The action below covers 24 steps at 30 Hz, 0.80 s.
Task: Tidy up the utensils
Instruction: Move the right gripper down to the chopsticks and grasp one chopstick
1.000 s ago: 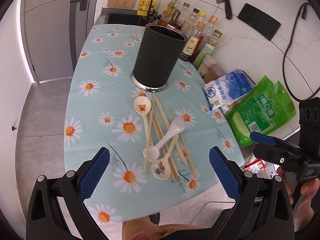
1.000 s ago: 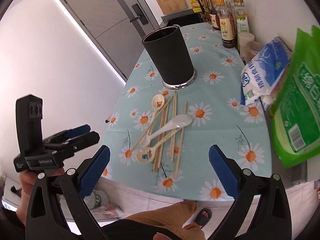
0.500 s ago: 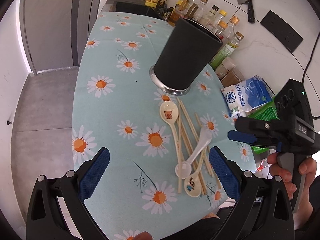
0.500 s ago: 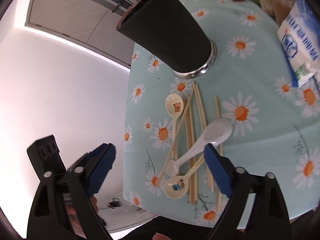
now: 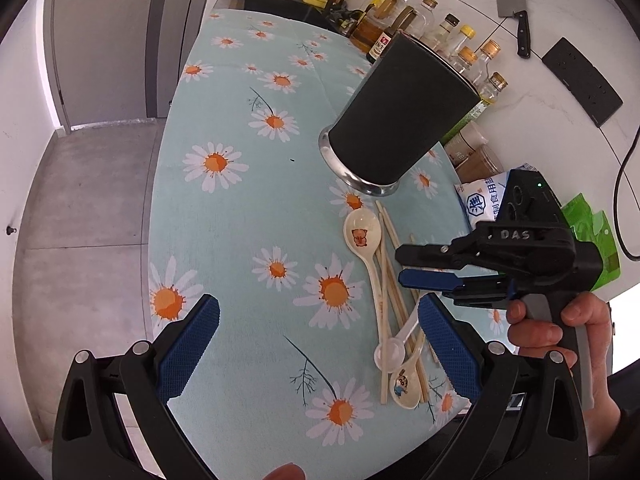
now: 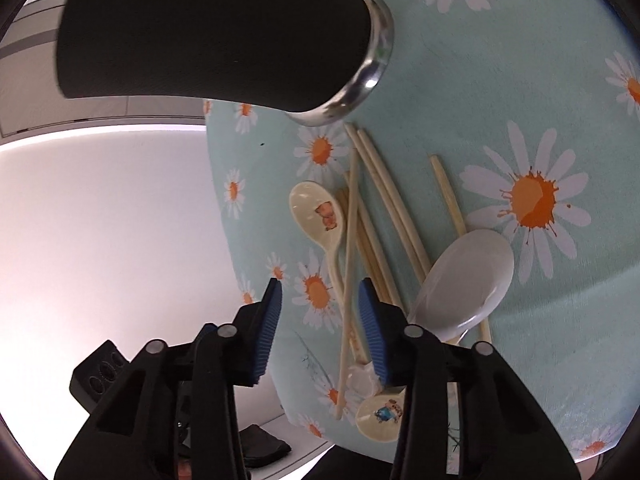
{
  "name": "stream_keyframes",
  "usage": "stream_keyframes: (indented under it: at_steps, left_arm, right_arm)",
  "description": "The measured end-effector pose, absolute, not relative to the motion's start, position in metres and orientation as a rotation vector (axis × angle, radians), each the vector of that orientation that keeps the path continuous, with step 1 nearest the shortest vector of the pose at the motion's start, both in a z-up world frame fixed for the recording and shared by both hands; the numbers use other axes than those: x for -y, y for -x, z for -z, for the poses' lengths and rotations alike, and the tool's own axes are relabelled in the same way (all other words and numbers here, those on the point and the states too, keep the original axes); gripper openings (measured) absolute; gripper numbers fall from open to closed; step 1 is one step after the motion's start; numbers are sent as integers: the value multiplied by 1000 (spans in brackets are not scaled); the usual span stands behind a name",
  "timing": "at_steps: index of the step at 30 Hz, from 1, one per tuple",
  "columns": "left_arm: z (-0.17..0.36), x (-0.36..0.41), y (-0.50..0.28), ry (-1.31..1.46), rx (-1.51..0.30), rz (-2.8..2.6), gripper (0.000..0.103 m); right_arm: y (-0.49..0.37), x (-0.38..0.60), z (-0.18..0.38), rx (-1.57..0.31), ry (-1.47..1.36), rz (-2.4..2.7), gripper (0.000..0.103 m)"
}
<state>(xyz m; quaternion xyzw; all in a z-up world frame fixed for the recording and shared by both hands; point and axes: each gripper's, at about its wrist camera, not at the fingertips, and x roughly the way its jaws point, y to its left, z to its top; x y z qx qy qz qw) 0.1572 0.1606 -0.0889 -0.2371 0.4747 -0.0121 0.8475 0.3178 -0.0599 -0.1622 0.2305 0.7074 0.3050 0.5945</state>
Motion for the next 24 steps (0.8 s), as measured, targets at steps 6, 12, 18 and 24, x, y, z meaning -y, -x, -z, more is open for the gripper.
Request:
stream_keyframes:
  at_steps: [6, 12, 18, 24]
  left_arm:
    - [92, -161, -165, 503, -1002, 48, 96]
    - [93, -164, -168, 511, -994, 56, 96]
    - [95, -169, -168, 528, -990, 46, 96]
    - [94, -170, -170, 526, -987, 48, 96]
  right_arm:
    - [-330, 53, 167, -1655, -475, -664, 26]
    - [-336, 39, 161, -1654, -434, -643, 22]
    - [-338, 21, 162, -1658, -410, -631, 15]
    - [-334, 6, 163, -1649, -361, -621, 6]
